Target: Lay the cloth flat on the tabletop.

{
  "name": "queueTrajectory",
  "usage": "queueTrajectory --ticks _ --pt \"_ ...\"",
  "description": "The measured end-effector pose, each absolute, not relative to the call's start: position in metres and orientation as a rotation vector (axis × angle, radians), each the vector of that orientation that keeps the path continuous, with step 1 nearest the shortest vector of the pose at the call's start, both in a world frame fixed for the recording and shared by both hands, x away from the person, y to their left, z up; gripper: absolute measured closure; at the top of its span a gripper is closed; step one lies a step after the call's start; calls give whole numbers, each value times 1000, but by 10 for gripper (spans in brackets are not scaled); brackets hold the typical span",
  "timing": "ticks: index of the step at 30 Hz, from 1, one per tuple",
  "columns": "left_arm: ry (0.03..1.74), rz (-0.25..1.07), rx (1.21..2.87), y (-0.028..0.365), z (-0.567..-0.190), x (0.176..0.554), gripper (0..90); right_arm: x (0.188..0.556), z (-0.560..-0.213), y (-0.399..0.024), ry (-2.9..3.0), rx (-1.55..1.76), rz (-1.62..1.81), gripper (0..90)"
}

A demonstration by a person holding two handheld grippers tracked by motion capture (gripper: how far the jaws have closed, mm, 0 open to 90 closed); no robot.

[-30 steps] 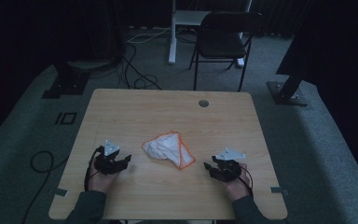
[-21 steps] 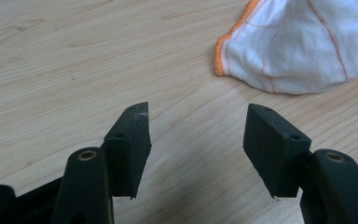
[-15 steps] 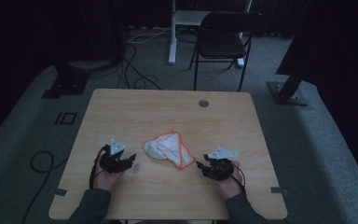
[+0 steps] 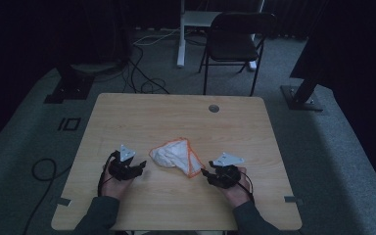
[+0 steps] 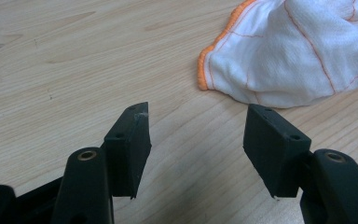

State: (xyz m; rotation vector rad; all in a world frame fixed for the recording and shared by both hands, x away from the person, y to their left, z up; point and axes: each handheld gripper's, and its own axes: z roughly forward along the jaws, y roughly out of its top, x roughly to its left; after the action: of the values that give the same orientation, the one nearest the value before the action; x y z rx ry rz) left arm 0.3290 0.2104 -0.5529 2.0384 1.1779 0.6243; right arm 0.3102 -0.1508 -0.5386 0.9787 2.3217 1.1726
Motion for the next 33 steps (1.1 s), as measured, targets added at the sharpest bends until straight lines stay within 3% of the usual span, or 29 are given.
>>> queueTrajectory --ticks 33 --pt "1161 644 2025 198 -550 351 452 309 -542 -116 2379 887 1149 526"
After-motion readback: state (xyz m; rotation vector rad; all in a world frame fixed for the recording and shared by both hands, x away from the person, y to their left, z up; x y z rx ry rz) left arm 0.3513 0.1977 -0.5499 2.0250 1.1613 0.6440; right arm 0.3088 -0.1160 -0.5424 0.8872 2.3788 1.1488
